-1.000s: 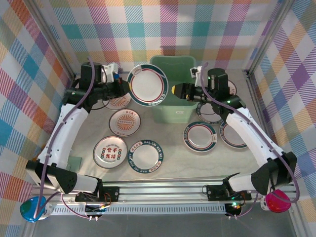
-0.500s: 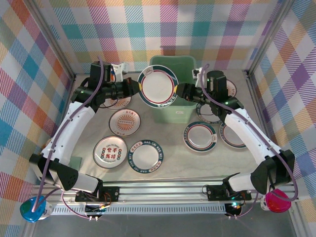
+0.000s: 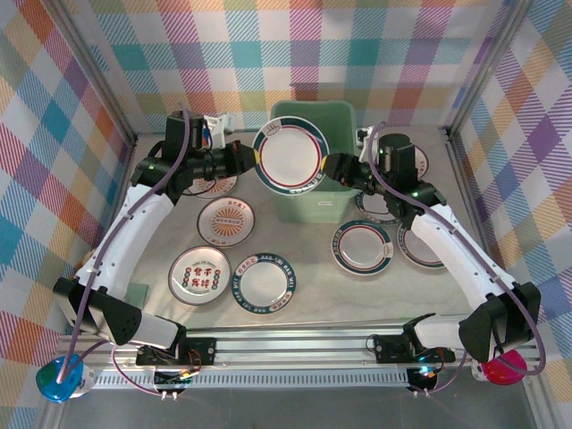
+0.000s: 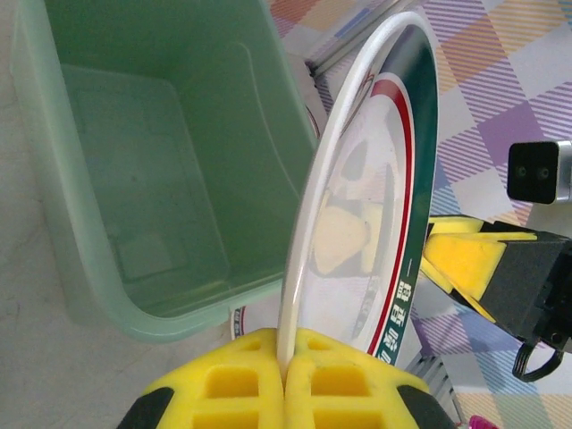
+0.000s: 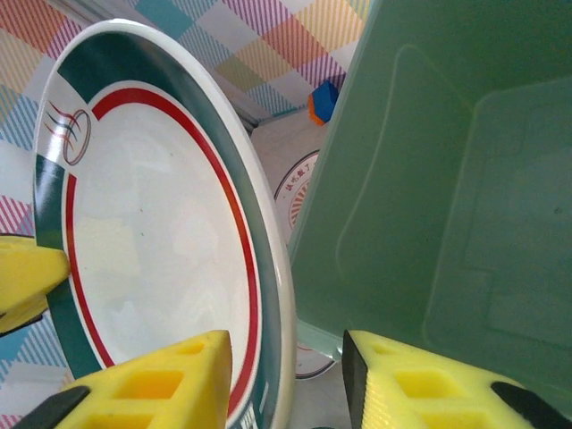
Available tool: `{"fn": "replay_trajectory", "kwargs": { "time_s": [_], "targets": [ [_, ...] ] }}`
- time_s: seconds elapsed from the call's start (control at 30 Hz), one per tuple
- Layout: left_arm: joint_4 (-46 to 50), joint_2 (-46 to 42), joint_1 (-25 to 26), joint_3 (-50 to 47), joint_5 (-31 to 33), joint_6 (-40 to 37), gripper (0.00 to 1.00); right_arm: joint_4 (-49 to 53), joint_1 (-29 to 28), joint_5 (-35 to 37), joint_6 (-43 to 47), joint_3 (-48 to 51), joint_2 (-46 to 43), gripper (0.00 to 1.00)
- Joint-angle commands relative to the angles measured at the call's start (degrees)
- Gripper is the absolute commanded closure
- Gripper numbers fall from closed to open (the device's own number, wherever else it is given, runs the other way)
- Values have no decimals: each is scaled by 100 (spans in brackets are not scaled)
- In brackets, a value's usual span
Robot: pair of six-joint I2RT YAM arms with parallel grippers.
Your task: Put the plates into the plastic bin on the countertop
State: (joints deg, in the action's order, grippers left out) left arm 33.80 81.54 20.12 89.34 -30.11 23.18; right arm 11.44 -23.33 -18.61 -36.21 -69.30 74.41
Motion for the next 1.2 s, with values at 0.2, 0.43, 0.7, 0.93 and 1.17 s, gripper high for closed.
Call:
{"fn": "replay_trajectory", "kwargs": {
  "time_s": [0.2, 0.43, 0.7, 0.93, 1.17],
  "targets": [
    [-471, -156, 97, -112, -364, 230, 100, -479, -12, -301, -294, 134, 39, 83],
    [-494, -81, 106, -169, -352, 275, 100, -509, -14, -228, -378, 199, -13, 95],
    [-102, 256, 80, 327, 26, 6, 41, -677, -9, 411, -743, 284, -205, 100],
    [320, 613, -225, 611, 1115, 37, 8, -655, 171, 1371, -1060, 287, -323, 100],
    [370, 1554, -104, 681, 680, 257, 11, -301, 294, 2209, -1380, -518, 456, 100]
  ]
}}
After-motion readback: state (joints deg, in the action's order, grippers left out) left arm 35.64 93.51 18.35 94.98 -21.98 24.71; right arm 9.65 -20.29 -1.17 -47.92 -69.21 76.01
